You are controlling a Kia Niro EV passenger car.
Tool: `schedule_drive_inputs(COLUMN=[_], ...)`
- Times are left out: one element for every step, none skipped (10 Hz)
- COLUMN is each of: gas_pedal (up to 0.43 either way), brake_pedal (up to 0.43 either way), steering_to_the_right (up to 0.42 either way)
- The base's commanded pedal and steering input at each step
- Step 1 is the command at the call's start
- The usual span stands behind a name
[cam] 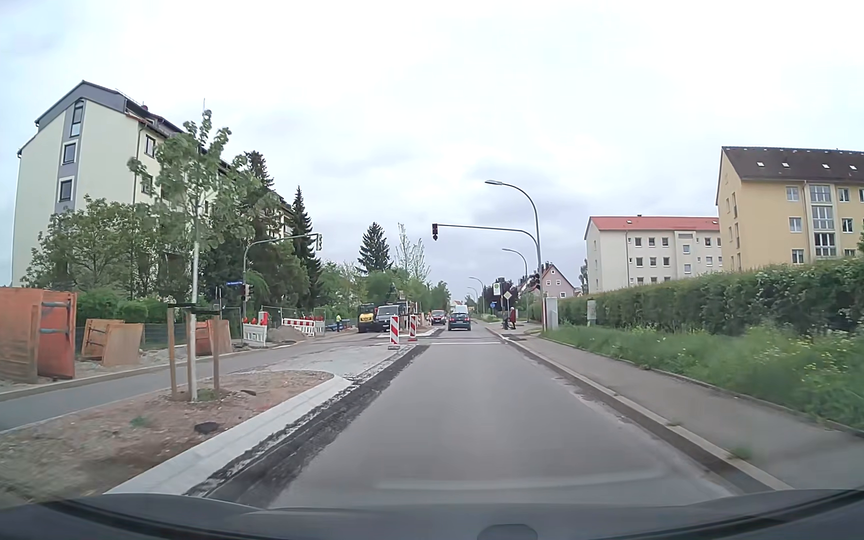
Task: Follow the waypoints while adhering to traffic rules and regulations
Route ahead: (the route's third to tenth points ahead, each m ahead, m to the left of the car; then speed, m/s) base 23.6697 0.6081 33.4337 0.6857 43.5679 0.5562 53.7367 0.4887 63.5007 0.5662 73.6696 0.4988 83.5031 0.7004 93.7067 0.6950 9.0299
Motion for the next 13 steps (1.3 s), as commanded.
schedule_drive_inputs(gas_pedal=[0.098, 0.098, 0.000, 0.000, 0.000, 0.000, 0.000, 0.000, 0.000, 0.000, 0.000, 0.000, 0.000], brake_pedal=[0.000, 0.000, 0.000, 0.000, 0.000, 0.000, 0.000, 0.000, 0.012, 0.049, 0.061, 0.037, 0.000], steering_to_the_right=[0.001, 0.001, 0.001, 0.001, 0.001, 0.002, 0.002, 0.002, 0.002, 0.002, 0.002, 0.002, 0.002])
